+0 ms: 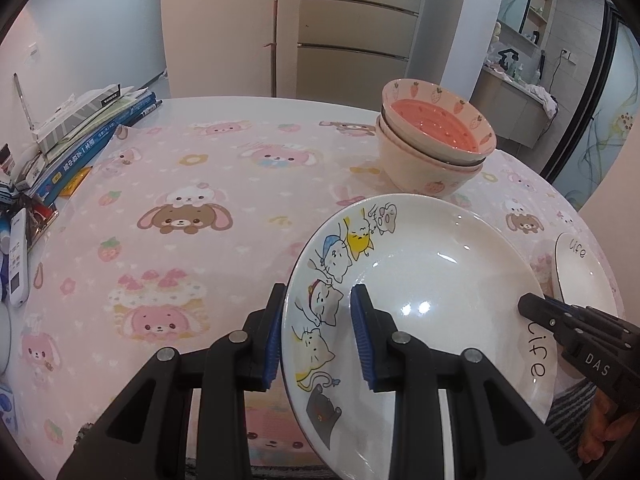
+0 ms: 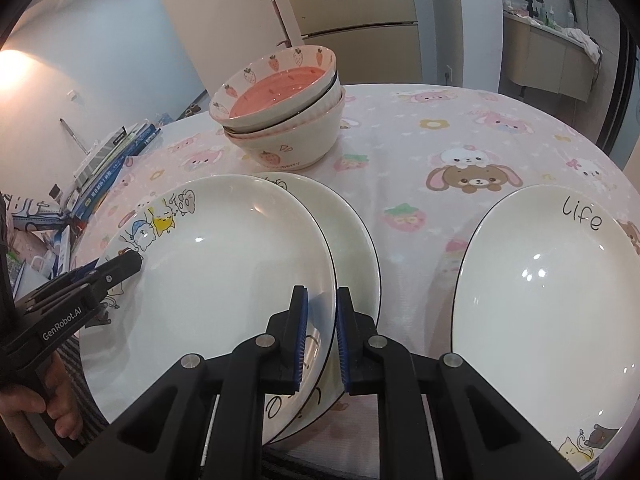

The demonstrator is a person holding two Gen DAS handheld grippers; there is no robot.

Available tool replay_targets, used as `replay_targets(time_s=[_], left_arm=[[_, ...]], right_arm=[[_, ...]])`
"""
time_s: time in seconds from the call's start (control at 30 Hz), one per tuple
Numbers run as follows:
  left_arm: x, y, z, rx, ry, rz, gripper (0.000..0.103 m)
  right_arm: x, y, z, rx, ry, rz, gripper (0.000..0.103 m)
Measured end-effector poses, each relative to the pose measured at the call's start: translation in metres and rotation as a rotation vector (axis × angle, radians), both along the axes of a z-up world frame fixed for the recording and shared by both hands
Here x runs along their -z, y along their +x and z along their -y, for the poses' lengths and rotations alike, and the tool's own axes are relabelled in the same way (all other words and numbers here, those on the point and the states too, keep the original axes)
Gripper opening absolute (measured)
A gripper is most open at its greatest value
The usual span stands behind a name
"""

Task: Organize plates and bowls

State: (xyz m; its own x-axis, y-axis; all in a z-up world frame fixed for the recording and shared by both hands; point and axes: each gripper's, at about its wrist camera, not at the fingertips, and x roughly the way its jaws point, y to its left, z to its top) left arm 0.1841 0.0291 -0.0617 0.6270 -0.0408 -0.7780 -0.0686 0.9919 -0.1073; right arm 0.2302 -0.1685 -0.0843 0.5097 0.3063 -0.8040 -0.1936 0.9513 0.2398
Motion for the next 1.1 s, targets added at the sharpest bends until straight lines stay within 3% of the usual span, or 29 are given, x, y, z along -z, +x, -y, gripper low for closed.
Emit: replay_targets(time_s=[0.23,0.43,0.7,0.77,0.83,0.87,1.1], left_arm=[[0.003,0.0,0.002,-0.002,0.018,-0.01,0.029],[0.007,0.001,0.001,0.001,0.023,-0.02,0.029],[0.007,-0.001,-0.006,-0.017,0.001,-0.025,0.029],[0.007,-0.001,-0.003,-0.01,0.01,-0.029,0.029],[0.01,0.0,0.0,-0.002,0.024,-0.043,0.03],[0.012,0.001,0.001,0.004,0.023,-0.052,0.032],[0.012,0.001,0.0,-0.002,0.012,-0.053,0.033]], right_arm=[[0.001,-0.001,-0.007,-0.018,-0.05,0.018,0.017],[0.0,-0.005,-0.018,-0.044,-0.155,0.062,0.02],[-0.009,-0.008,-0.012,-0.03,-0.152,0.108,0.021],[-0.015,-0.01,-0.01,-0.017,-0.155,0.143,0.026],[-0.02,-0.01,-0.004,-0.002,-0.133,0.167,0.045],[-0.022,-0.009,0.0,0.008,-0.116,0.168,0.049],[-0.028,-0.004,0.022,0.081,-0.071,0.174,0.051]])
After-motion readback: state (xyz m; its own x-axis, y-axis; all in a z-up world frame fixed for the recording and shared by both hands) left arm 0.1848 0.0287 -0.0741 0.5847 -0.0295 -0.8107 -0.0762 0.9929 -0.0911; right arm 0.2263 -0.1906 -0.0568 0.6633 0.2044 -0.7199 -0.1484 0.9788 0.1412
